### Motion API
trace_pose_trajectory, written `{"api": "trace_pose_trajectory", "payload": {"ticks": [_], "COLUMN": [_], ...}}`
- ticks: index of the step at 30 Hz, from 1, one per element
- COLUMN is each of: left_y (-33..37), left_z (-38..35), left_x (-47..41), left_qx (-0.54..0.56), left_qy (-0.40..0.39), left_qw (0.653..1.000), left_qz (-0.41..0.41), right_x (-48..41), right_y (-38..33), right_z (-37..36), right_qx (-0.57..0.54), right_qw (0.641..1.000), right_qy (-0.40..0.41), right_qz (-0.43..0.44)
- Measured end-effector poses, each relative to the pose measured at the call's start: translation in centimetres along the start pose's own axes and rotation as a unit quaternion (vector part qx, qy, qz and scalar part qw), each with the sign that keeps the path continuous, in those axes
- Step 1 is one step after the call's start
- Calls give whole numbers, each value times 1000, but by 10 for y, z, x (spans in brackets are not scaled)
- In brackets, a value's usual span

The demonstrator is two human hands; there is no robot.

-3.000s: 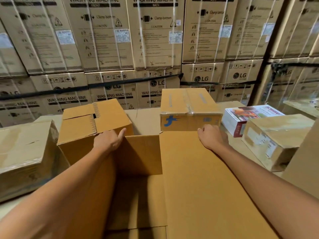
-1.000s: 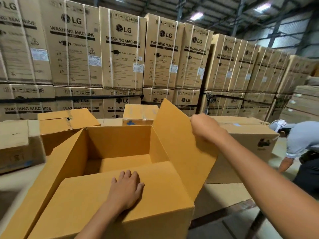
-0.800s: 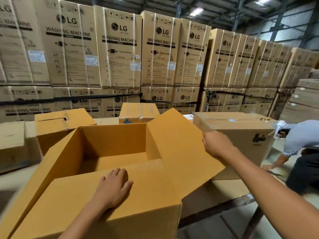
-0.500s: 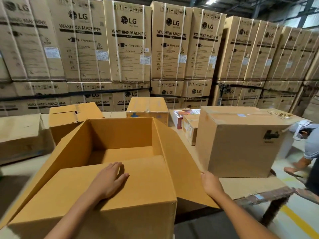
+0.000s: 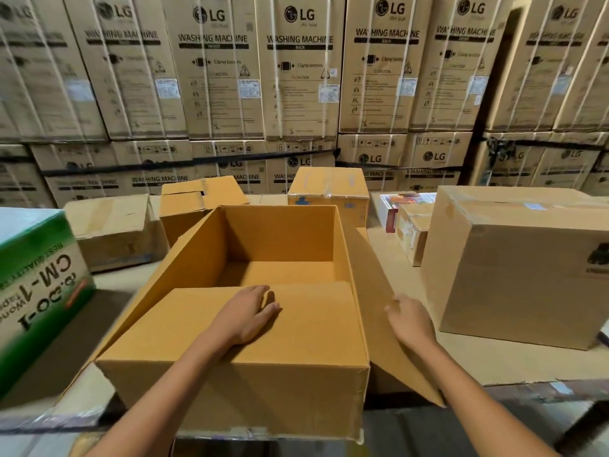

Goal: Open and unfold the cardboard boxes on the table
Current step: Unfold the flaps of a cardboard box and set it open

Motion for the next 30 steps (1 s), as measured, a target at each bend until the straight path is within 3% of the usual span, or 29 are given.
{"api": "trace_pose_trajectory", "payload": {"ticks": [3, 5, 7, 10, 12, 15, 21, 30], "left_y": [1, 2, 2, -7, -22, -45, -54, -43], "left_z": [0, 2, 7, 22, 35, 52, 91, 152], "left_x": [0, 0, -3, -13, -23, -41, -57, -34], "left_qx": [4, 9, 10, -3, -9, -58, -47, -71], "left_qy": [-5, -2, 4, 20, 31, 5, -159, -21], "left_qw": [1000, 1000, 1000, 1000, 999, 998, 986, 991], "left_qz": [-3, -8, -12, -16, 3, 40, -12, -111], "right_x": [11, 23, 30, 24, 16, 4, 1, 52], "right_y": [-72, -116, -150, -180, -195, -217, -246, -277], "right_z": [28, 32, 22, 2, -8, -17, -18, 32], "right_qx": [-38, -16, 42, 173, 230, 250, 255, 316], "right_qw": [987, 974, 962, 923, 899, 892, 912, 926], "right_qy": [88, 72, -34, -217, -271, -300, -262, -81], "right_qz": [129, 214, 269, 267, 256, 228, 186, 188]}}
Point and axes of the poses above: each hand's wrist, its own x-axis away from the middle knuckle, its own z-axis out of the back of the hand, y = z × x, the point moved 2 cm from there along -x, towards the middle knuckle, and after that the axes turned 2 degrees about z, right-handed, at the moved point
